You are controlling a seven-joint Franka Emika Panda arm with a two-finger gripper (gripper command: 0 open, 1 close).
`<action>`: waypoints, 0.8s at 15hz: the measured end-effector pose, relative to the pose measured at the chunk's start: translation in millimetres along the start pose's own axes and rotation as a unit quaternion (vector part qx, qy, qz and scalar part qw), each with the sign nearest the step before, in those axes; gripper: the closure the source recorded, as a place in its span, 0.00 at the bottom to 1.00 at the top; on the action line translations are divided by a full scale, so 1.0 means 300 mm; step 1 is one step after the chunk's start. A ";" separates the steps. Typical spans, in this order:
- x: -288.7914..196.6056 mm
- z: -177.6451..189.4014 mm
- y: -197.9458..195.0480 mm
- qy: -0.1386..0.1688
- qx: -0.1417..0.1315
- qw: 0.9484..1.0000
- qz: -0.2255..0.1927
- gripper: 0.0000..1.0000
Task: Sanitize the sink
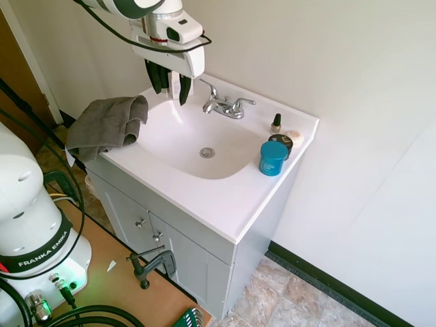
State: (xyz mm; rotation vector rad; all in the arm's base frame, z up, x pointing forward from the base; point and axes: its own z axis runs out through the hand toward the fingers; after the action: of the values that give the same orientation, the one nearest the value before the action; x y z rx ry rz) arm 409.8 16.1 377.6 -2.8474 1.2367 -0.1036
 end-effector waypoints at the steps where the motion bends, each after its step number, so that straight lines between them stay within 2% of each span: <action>1: 0.000 0.001 0.000 0.000 0.000 1.000 0.002 0.00; 3: 0.002 0.010 -0.007 0.002 0.003 1.000 0.013 0.00; 5: -0.050 0.011 -0.079 0.021 0.020 1.000 0.009 0.00; 8: -0.250 0.016 -0.219 0.046 0.047 0.998 -0.022 0.00; 12: -0.442 0.087 -0.255 0.052 0.057 0.996 -0.048 0.00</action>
State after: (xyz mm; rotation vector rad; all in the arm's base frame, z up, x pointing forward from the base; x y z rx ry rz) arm 377.1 165.3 350.0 -2.8328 1.0729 -0.3186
